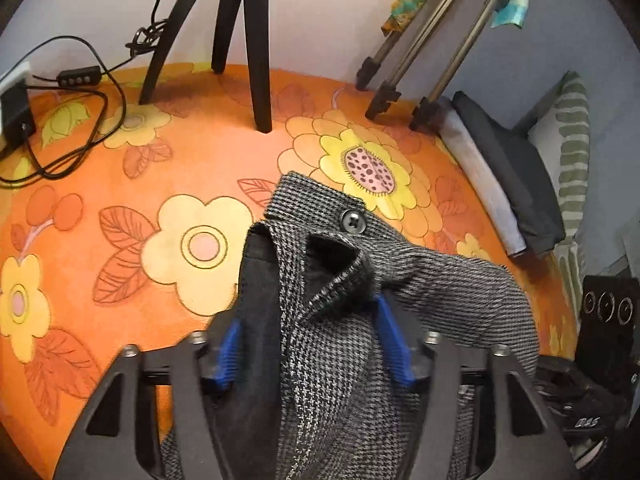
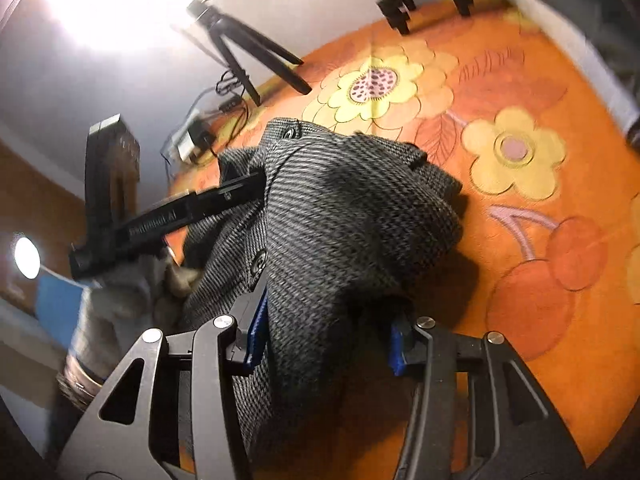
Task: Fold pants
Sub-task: 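Lift the folded pants with both tools and lower them onto the dark pants stack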
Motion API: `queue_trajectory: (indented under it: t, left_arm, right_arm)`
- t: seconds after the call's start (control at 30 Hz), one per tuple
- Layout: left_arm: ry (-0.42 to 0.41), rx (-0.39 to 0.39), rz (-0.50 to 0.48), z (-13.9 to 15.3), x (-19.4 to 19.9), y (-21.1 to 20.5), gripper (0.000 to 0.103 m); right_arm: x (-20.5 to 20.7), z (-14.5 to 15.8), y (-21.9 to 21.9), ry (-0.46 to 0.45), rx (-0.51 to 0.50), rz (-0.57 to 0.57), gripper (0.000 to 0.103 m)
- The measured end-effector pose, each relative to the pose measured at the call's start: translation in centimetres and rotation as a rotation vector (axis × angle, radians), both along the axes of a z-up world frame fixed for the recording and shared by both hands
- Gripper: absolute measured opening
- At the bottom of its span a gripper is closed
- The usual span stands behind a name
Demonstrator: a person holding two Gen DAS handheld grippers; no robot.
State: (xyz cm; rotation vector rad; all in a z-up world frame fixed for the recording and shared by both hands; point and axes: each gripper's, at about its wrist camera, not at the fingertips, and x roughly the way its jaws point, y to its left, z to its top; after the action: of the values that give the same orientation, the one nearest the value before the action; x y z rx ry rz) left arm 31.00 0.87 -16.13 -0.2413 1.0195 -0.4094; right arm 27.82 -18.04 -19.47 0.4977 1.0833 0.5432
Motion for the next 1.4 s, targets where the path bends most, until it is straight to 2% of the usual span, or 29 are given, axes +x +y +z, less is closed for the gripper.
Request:
queue_trajectory:
  t: [0.03, 0.1, 0.2, 0.27, 0.43, 0.6, 0.77, 1.0, 1.2, 1.4]
  left_arm:
    - [-0.015, 0.002, 0.005, 0.2, -0.4, 0.0, 0.047]
    - [-0.048, -0.015, 0.015, 0.8, -1.2, 0.1, 0.038]
    - [-0.091, -0.094, 0.05, 2.0, -3.0, 0.8, 0.026]
    - [-0.133, -0.146, 0.071, 2.9, -4.6, 1.0, 0.025]
    - [-0.214, -0.254, 0.109, 5.4, -8.6, 1.1, 0.022]
    - [-0.31, -0.286, 0.113, 8.8, -11.9, -0.6, 0.022]
    - [-0.383, -0.325, 0.106, 12.4, -14.0, -3.1, 0.022]
    - [-0.474, -0.326, 0.062, 17.2, -14.6, -8.5, 0.021]
    - [-0.543, -0.319, 0.029, 20.2, -12.9, -14.1, 0.02]
    - [-0.56, -0.347, 0.032, 20.9, -9.7, -17.8, 0.02]
  right_arm:
    - [-0.1, 0.2, 0.4, -0.017, -0.009, 0.01, 0.025]
    - [-0.9, 1.6, 1.5, -0.097, -0.097, 0.035, 0.021]
    - [-2.5, 4.6, 3.5, -0.229, -0.225, 0.103, 0.019]
    - [-3.8, 6.8, 4.5, -0.321, -0.309, 0.152, 0.018]
    - [-6.8, 11.5, 5.3, -0.471, -0.471, 0.244, 0.018]
    - [-10.2, 16.1, 4.6, -0.591, -0.595, 0.298, 0.017]
    - [-12.6, 19.7, 2.6, -0.667, -0.67, 0.285, 0.017]
    - [-13.7, 23.8, -2.1, -0.731, -0.735, 0.219, 0.017]
    - [-12.0, 26.6, -7.8, -0.757, -0.75, 0.131, 0.017]
    - [-8.3, 28.1, -13.0, -0.746, -0.723, 0.063, 0.017]
